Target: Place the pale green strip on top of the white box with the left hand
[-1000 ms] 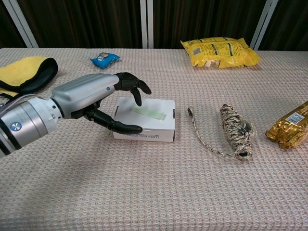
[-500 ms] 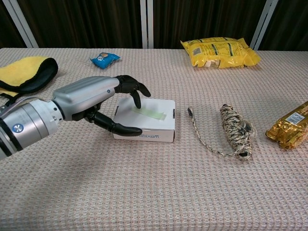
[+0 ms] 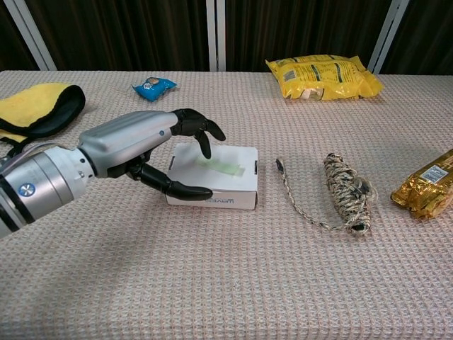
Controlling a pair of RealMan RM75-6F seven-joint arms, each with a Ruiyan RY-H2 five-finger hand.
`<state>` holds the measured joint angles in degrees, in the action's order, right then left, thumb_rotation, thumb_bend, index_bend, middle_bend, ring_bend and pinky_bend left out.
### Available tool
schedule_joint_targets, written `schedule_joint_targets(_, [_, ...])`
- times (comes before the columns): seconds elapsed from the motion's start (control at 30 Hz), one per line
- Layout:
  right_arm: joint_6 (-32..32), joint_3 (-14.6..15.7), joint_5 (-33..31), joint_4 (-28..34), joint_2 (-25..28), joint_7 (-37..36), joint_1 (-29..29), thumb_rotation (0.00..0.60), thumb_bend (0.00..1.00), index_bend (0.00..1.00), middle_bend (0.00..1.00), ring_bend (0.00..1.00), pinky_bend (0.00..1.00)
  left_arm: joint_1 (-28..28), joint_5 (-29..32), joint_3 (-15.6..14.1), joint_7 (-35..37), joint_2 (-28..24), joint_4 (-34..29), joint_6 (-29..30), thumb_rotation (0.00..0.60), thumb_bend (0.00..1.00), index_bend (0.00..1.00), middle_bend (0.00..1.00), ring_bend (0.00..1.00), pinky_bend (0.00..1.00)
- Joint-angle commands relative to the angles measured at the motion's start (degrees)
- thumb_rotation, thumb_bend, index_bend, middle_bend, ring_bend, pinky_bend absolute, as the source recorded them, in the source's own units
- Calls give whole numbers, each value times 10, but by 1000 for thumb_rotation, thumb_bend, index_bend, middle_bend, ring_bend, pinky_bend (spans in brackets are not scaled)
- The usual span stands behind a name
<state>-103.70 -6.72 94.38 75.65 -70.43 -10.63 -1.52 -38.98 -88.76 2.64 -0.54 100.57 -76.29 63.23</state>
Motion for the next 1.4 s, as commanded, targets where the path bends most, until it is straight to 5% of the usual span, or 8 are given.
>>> schedule_joint_targets(0.03, [1, 0, -1, -2, -1, -2, 0, 546, 296, 0, 0, 0, 0, -1, -8, 0, 4, 0, -4, 7, 224, 0, 204, 336, 56, 174])
schedule_joint_targets(1.4, [-2, -1, -6, -13, -1, -17, 4, 547, 296, 0, 0, 0, 0, -37, 2, 7, -34, 37, 4, -40, 223, 0, 204, 349, 56, 174])
